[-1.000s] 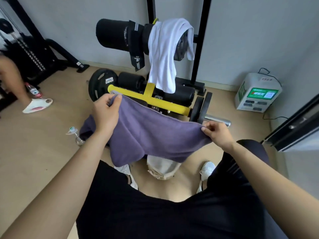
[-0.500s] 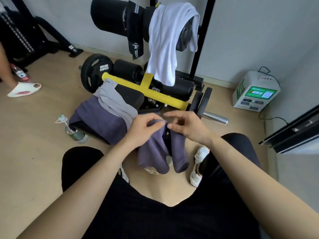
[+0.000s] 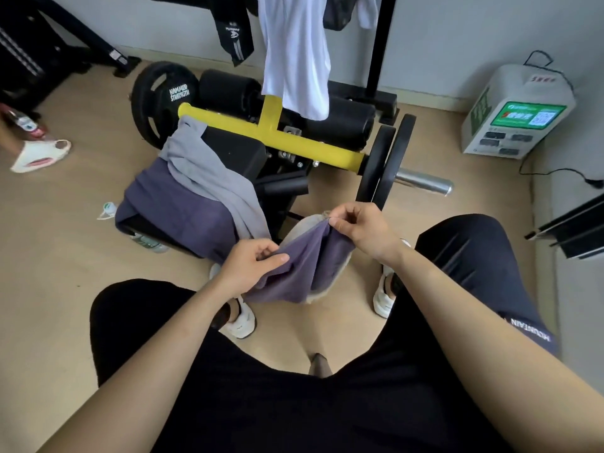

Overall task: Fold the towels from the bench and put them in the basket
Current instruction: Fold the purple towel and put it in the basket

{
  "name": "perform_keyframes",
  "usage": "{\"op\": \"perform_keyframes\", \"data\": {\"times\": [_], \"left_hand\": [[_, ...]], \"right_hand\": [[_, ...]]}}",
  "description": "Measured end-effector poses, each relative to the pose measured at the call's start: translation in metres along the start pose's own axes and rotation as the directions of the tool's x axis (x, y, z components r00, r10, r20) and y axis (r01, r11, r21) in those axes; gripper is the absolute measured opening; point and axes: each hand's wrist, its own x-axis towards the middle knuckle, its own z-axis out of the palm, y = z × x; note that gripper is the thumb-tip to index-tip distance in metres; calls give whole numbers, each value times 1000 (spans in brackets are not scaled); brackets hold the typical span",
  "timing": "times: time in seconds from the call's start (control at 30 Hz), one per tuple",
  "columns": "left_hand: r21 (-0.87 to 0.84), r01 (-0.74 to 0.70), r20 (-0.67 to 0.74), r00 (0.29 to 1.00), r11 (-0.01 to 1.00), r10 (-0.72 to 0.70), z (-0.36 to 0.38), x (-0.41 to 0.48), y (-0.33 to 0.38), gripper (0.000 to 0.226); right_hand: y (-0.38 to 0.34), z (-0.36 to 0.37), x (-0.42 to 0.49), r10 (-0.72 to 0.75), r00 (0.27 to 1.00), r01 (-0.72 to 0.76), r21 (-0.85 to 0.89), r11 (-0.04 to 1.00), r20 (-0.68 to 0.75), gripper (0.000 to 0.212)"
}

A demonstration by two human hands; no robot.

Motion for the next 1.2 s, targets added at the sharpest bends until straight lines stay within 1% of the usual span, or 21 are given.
{"op": "perform_keyframes", "data": {"times": [0.17,0.23,0.3,0.4,0.47,0.5,0.6,0.67,0.73,0.8,0.87,0.9,1.03,1.13,1.2], "left_hand": [[-31,51,-76,996,998,-54,-11,8,-16,12],[-87,91,-106,989,992,-100,-10,9,-25,10],[-170,113,-157,978,979,-140,-7,11,-30,8],[-304,93,-231,958,948,-168,0,17,-24,11],[-381,69,-251,952,922,-175,6,19,-17,13],[-414,61,-252,951,908,-179,9,20,-13,14],[-490,55,-232,954,870,-191,20,22,-7,14],[-536,59,-218,954,842,-206,25,23,-2,10],[-569,58,-208,955,821,-211,27,25,2,12],[-586,53,-197,959,809,-206,26,28,4,15],[-588,46,-199,960,807,-199,21,31,3,16],[-584,41,-202,960,811,-193,18,33,2,16],[-572,56,-195,960,819,-201,13,37,-2,15],[-585,78,-155,966,807,-205,16,37,-6,15],[-592,73,-136,972,803,-189,21,36,-5,20]], "right_hand": [[6,-11,12,83,977,-79,26,997,-194,20],[9,-16,13,100,961,-97,21,995,-259,18],[12,-18,13,113,951,-111,25,994,-287,13],[14,-14,12,148,941,-131,74,989,-304,11],[13,-8,9,172,946,-132,158,979,-274,9],[11,-5,7,196,951,-141,231,963,-238,11],[4,4,0,273,961,-221,454,863,-51,22],[0,10,-2,273,959,-272,540,797,80,25],[-4,15,-2,223,962,-273,567,777,158,29],[-10,19,1,128,979,-191,496,847,159,30],[-18,20,8,46,993,-82,362,929,109,24],[-22,20,12,21,995,-50,306,951,96,20],[-24,21,24,-49,992,27,181,983,118,9],[-20,26,21,-63,994,51,128,991,93,5],[-17,29,18,-52,997,45,116,992,61,10]]}}
